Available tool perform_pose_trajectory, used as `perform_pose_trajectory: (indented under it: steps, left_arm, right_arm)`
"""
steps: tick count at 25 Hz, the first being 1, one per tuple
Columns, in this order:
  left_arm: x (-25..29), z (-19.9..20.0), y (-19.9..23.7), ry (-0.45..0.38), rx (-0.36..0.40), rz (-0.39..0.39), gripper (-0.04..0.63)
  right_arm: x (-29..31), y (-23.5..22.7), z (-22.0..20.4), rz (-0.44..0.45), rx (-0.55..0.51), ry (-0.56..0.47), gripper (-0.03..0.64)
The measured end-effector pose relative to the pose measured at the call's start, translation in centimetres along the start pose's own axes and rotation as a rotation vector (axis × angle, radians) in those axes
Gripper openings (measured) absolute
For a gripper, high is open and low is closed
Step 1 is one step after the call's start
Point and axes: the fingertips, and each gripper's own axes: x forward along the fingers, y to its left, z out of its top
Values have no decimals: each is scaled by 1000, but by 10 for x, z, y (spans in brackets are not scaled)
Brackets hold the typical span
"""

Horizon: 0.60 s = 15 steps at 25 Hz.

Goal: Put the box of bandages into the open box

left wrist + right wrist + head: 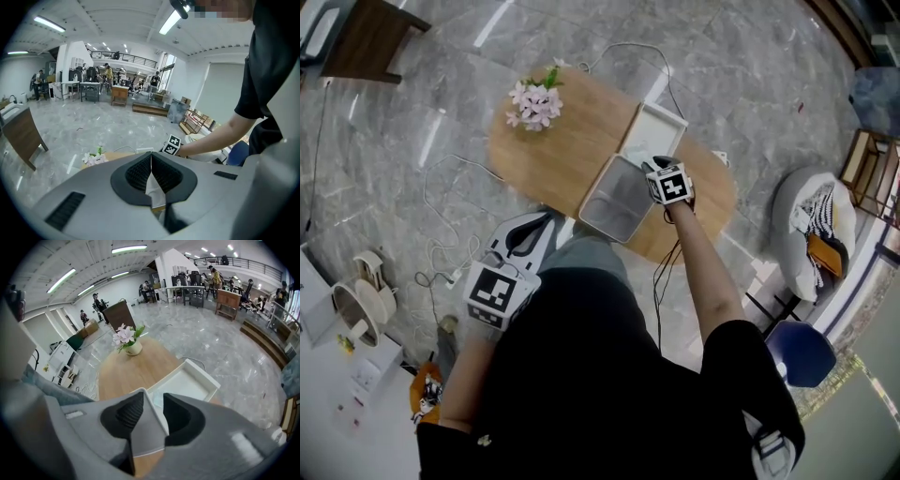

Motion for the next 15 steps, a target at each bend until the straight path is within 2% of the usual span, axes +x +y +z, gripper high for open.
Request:
perform_pose_trajectory:
  steps: [5, 13, 15]
  left_arm:
    - [11, 21, -1, -44, -5, -24, 12]
    - [30, 39, -1, -74, 0, -87, 12]
    - [33, 44, 1, -82, 2, -100, 12]
  right_arm:
    - [-32, 16, 16, 12, -25, -51, 121]
    - [-87, 40, 39, 20, 2, -148, 7]
    - [-102, 46, 44, 15, 17, -174, 4]
